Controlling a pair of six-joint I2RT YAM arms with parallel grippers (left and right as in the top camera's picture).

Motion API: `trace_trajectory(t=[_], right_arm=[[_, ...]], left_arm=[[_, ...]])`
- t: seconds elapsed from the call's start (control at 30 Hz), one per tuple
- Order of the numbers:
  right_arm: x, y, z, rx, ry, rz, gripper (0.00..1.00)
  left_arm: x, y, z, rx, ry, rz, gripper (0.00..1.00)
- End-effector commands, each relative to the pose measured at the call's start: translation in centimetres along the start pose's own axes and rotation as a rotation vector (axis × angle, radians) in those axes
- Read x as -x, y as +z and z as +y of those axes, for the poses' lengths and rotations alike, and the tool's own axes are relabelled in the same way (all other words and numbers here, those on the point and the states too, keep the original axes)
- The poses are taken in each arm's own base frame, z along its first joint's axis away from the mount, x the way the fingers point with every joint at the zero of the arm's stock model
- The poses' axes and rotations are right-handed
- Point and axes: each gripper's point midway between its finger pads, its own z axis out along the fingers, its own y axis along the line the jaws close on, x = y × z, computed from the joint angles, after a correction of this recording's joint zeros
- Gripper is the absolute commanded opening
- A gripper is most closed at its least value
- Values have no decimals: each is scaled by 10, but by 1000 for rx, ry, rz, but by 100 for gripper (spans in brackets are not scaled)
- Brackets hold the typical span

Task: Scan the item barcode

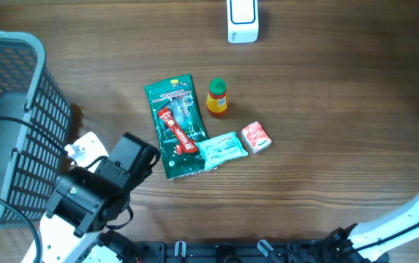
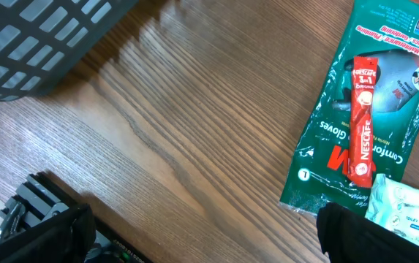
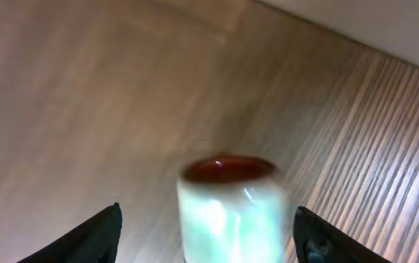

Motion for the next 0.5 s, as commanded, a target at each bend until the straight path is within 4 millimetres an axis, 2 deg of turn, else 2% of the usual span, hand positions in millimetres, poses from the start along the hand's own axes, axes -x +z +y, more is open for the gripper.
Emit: trace_trajectory(t=[0.0,0.1,0.27,0.33,0.4,0.47], right_arm=[[-21,36,-7,-5,-22,80,76],[-34,56,-6,10,-57,125,76],[-23,43,13,106,-68,97,79],[-16,27,20,146,-65,85,79],[-5,-1,40,256,-61,52,100],[8,-37,62,373,-36,8,100]], left_arm=[[3,-1,1,-2,-3,-12,100],[3,-1,1,-1,-3,-12,100],[3,-1,1,-1,-3,-12,100],[3,-1,1,-1,-3,-12,100],[2,-1,1,-2,-3,-12,100],[3,-1,1,-1,-3,-12,100]])
